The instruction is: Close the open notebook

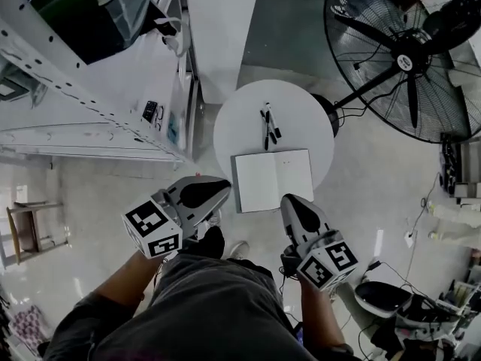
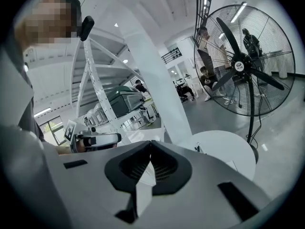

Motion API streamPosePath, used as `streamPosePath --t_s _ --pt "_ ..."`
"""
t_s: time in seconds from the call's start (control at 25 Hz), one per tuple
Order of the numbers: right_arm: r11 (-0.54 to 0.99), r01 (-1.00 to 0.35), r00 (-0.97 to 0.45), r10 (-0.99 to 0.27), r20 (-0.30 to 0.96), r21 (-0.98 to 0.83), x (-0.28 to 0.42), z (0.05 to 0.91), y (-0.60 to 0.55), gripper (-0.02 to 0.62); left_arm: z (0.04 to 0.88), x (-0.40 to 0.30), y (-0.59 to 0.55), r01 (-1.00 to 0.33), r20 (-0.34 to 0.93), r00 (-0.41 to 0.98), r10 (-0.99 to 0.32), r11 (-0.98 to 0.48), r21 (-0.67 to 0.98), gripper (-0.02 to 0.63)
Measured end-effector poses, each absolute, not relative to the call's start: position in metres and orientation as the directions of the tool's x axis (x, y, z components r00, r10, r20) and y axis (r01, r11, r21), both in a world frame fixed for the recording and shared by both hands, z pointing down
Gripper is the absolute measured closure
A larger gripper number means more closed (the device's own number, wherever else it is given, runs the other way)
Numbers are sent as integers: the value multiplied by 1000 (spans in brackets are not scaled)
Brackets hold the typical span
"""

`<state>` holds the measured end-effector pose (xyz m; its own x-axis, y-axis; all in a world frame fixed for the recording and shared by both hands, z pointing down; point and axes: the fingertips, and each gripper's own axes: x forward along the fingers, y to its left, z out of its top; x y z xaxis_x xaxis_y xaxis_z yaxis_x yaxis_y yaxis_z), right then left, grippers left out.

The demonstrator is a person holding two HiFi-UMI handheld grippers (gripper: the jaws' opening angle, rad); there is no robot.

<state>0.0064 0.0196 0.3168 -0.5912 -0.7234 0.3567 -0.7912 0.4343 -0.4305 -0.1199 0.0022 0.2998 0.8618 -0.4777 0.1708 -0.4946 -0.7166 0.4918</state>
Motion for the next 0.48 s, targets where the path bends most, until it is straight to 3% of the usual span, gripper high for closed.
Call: streamPosePath --t_s 0.48 --pt "404 -816 -563 -719 408 -414 -15 333 -19 574 324 -141 -35 -476 189 875 -446 -719 507 580"
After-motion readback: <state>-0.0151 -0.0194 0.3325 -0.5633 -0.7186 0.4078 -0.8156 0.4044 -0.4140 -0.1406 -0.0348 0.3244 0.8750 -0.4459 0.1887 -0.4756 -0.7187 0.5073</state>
